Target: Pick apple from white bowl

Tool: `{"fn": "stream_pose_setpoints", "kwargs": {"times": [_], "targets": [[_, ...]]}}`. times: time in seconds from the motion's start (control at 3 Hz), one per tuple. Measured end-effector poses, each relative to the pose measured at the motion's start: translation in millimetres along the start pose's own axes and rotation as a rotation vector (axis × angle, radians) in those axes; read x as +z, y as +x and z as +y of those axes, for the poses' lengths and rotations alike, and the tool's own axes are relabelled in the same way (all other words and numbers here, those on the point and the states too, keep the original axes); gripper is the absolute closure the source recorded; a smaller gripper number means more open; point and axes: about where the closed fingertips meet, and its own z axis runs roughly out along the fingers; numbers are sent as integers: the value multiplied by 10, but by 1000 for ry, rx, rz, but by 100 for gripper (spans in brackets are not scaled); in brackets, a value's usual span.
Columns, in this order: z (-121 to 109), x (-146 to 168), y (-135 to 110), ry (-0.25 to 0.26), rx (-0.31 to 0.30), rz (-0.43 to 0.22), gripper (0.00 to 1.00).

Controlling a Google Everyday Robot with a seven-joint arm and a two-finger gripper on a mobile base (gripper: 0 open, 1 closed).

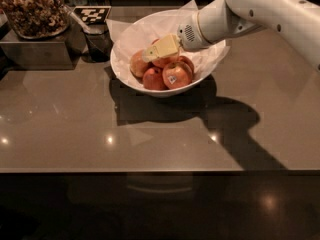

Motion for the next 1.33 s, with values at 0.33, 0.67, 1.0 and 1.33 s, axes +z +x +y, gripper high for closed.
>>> {"fn": "stream_pose_setpoints", "kwargs": {"times": [0.33,0.67,1.0,1.33], "targets": [[0,0,0,0,0,0,42],[0,0,0,0,0,0,66],[1,0,0,0,0,0,89],[85,-146,-24,-93,-25,-36,100]]}}
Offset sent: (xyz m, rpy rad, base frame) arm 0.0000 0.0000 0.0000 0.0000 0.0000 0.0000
